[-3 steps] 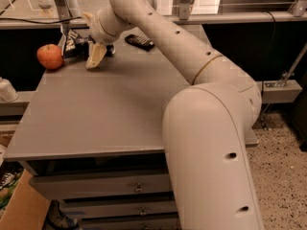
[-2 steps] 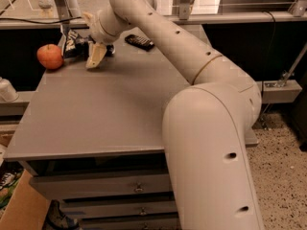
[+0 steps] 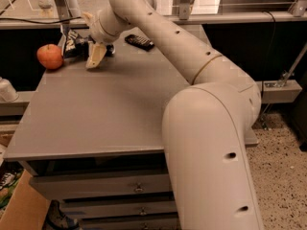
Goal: Move blue chip bag near apple
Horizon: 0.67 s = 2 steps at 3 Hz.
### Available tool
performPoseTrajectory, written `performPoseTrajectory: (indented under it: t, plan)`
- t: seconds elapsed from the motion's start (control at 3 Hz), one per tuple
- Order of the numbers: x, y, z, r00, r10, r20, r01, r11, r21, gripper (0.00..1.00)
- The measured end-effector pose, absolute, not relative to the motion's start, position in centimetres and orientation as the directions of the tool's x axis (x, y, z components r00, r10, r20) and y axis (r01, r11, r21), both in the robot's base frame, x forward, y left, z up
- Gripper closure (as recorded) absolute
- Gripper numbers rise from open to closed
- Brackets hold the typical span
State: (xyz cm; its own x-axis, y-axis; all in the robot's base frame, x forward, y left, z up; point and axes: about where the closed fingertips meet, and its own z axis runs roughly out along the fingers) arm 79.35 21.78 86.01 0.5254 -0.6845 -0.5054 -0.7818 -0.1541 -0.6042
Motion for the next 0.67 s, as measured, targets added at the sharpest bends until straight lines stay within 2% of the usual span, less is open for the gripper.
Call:
performPoseTrajectory:
  t: [0.33, 0.67]
  plan:
    - [79.4, 21.8, 86.0, 0.525, -0.685, -0.505, -0.782, -0.154, -0.604, 0.00]
    - [81.0, 23.1, 90.8, 0.598, -0.691, -0.406, -0.687, -0.181, -0.704, 0.00]
